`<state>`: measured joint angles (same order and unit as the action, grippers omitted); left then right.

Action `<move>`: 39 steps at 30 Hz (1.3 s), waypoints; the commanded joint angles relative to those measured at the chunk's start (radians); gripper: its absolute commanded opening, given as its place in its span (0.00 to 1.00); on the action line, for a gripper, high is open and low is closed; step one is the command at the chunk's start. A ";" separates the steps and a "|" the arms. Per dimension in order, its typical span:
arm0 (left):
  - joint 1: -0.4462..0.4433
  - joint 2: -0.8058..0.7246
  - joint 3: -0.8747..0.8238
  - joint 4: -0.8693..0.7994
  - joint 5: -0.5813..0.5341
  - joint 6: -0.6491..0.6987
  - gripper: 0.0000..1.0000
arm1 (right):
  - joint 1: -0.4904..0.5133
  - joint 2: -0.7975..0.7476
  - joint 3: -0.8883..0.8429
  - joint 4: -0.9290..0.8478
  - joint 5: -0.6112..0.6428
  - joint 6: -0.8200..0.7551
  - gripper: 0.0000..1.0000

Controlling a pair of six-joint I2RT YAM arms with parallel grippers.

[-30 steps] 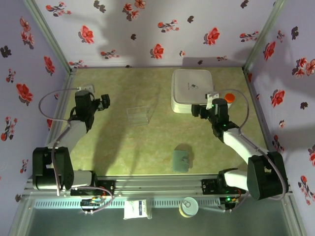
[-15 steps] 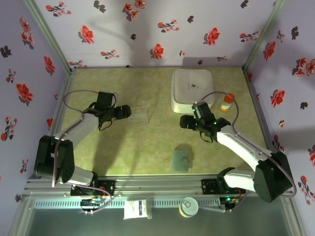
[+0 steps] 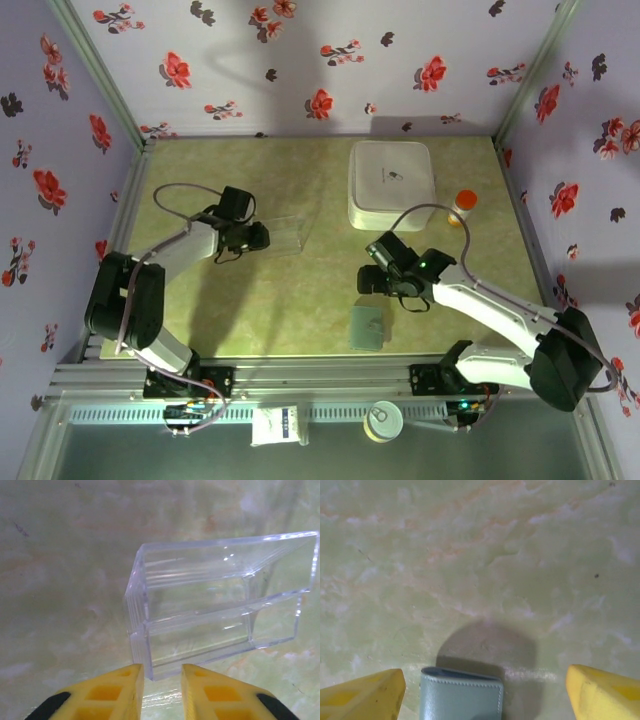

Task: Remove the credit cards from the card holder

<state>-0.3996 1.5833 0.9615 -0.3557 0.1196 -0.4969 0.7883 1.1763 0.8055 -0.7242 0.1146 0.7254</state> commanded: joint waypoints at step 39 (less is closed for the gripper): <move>-0.158 0.497 0.639 -0.236 -0.151 -0.020 0.06 | 0.281 0.255 0.039 -0.024 -0.005 0.395 0.94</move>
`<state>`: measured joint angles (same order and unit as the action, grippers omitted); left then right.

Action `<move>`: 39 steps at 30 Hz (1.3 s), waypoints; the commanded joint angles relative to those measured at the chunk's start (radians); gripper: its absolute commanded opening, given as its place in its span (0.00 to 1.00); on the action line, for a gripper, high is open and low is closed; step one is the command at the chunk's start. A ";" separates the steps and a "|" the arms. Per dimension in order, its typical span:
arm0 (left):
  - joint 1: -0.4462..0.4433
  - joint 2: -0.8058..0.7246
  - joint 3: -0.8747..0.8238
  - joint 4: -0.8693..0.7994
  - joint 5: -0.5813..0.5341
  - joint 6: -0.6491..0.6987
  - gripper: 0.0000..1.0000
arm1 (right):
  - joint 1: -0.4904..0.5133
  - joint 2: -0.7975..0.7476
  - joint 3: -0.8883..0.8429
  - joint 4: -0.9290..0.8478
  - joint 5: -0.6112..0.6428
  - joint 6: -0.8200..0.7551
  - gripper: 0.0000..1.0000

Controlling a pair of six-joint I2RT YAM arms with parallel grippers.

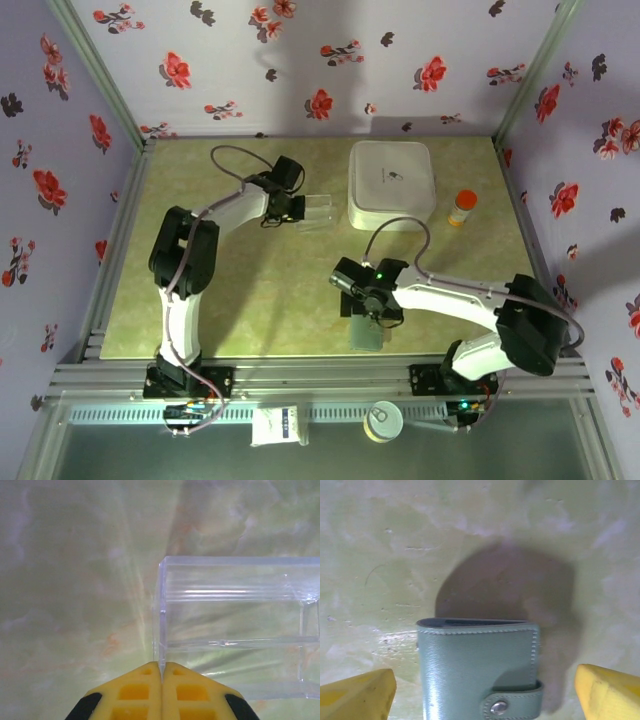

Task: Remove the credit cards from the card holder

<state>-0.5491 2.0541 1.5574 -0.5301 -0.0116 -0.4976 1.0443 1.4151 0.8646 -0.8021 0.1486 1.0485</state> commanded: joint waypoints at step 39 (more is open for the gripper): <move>0.006 -0.282 -0.239 0.099 0.022 -0.032 0.32 | 0.079 0.057 -0.026 0.032 -0.025 0.135 0.79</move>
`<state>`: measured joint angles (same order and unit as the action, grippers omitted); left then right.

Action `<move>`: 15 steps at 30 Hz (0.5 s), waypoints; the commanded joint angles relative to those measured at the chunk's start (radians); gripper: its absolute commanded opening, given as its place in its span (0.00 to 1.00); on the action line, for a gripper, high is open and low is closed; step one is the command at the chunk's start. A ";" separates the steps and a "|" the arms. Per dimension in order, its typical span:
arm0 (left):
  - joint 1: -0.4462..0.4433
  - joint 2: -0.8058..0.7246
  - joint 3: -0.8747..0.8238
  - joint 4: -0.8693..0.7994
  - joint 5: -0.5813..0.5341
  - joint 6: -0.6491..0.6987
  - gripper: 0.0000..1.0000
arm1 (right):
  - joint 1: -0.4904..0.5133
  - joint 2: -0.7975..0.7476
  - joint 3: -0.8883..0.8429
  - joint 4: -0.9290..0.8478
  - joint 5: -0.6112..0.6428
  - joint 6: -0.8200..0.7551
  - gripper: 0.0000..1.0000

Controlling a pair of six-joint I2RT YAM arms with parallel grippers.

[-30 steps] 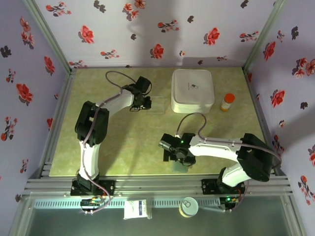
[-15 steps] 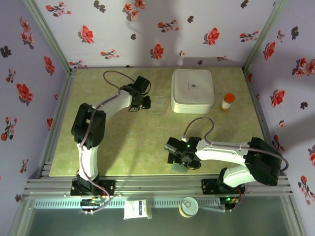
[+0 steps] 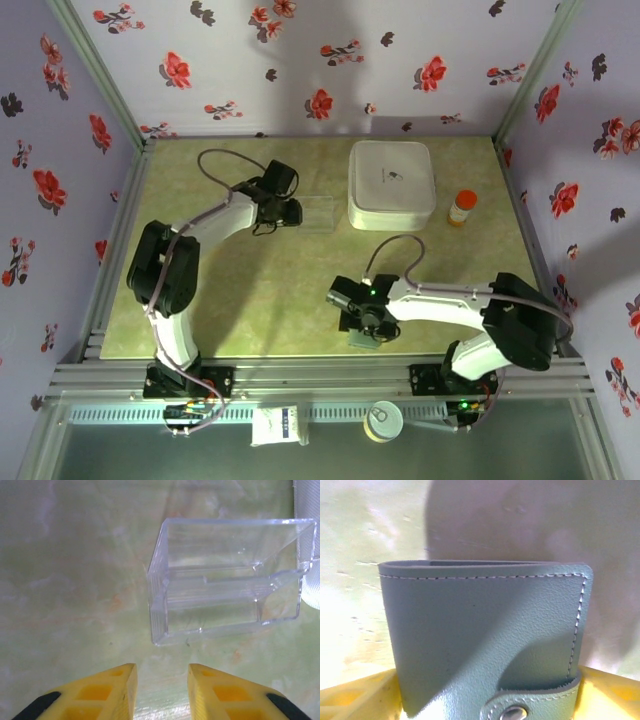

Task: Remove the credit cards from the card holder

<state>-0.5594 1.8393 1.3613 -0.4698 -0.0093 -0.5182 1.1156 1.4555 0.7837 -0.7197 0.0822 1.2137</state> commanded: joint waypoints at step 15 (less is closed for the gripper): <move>0.154 -0.341 -0.392 0.088 0.140 -0.049 0.35 | -0.066 0.332 0.459 -0.080 0.007 -0.283 0.74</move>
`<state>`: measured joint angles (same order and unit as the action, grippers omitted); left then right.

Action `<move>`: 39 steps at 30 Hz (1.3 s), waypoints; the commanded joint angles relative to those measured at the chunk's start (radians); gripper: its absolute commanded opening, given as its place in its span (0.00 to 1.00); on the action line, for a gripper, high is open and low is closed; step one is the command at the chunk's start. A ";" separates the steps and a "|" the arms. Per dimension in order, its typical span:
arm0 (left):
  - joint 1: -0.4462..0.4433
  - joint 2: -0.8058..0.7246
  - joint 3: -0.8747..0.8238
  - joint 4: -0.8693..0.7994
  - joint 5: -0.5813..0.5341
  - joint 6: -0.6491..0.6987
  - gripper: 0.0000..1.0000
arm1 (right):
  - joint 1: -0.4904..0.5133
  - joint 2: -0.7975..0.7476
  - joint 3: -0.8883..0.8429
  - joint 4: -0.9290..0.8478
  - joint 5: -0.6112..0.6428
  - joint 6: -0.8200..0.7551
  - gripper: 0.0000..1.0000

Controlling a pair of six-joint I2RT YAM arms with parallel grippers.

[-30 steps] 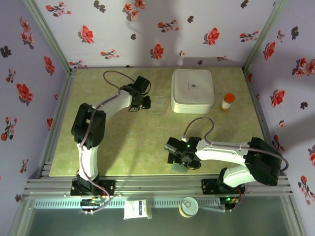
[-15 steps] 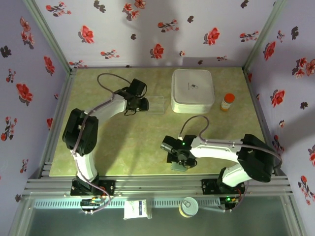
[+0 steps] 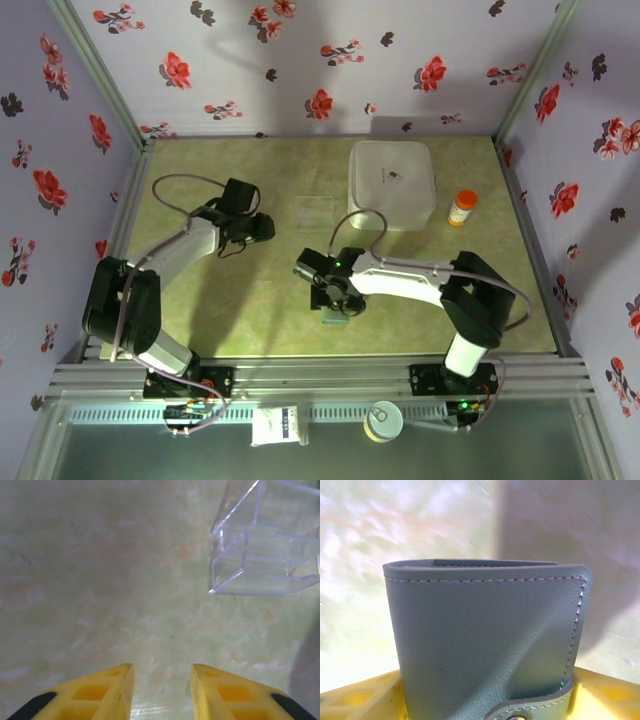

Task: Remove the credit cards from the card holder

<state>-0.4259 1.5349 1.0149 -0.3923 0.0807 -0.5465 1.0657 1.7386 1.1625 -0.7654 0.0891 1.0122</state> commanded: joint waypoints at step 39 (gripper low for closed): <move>-0.028 -0.060 -0.343 0.293 0.289 -0.252 0.28 | -0.082 0.234 0.333 -0.095 -0.045 -0.290 0.41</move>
<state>-0.4385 1.4597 0.6823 -0.1413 0.3515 -0.7624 0.9924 1.9373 1.4929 -0.8387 0.0517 0.7551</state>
